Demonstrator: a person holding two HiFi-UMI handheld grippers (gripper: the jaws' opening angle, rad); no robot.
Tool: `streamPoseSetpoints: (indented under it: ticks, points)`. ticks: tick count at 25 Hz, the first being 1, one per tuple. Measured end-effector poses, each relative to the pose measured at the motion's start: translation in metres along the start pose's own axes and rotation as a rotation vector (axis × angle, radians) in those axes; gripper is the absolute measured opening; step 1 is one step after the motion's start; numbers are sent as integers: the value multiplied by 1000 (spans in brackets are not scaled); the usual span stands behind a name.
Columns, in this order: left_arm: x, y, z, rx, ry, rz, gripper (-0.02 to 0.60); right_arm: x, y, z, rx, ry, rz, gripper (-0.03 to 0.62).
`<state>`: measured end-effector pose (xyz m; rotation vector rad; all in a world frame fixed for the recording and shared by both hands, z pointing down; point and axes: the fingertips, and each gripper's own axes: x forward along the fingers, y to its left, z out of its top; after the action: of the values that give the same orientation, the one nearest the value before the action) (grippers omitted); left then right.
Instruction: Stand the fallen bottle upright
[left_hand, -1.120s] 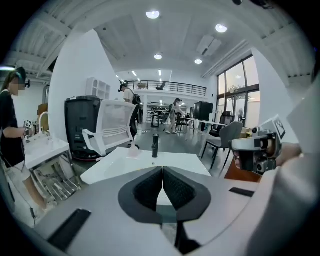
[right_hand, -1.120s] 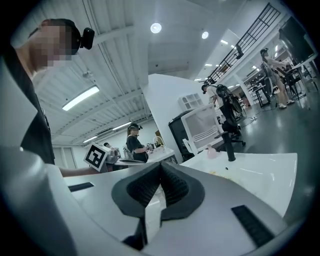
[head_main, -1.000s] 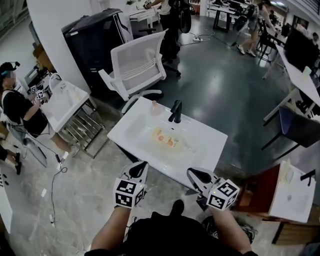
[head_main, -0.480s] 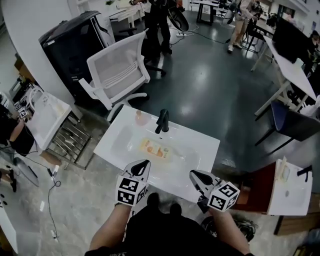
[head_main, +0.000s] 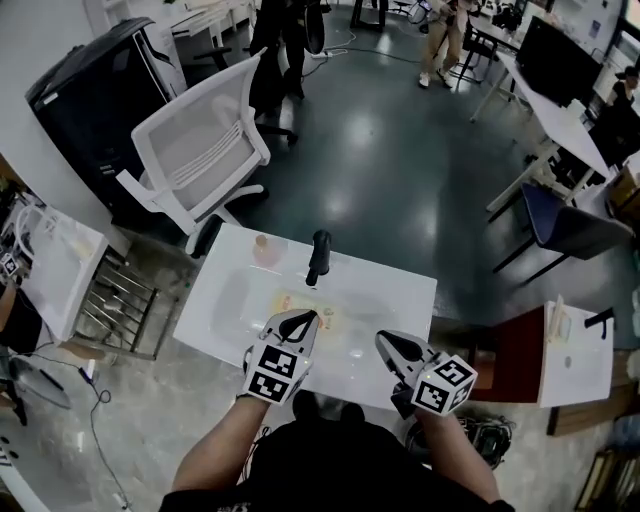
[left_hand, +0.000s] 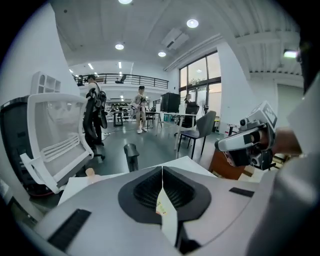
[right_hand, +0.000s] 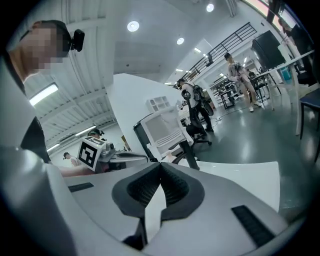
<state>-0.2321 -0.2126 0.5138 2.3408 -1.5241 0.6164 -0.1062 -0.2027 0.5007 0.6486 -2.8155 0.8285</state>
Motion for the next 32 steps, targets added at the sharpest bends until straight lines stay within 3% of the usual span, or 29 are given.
streamPoseSetpoints:
  ticks: [5,12,22,26,32]
  points:
    - [28,2,-6,40,6,-104,20,10,-8,-6,46,-37,-99,14]
    - [71,-22,-31,75,87,-230,18,-5,-34,-27,120,-41,-214,14]
    - [146,-71,-88,269,278,-356,22,-30,-84,-66,239,-55,-258,14]
    - [174,-82,-118,323,364,-397,129,-35,-95,-82,279,-61,-257,14]
    - [222,-90,-156,427,458,-419,172,-44,-119,-105,329,-46,-270,14]
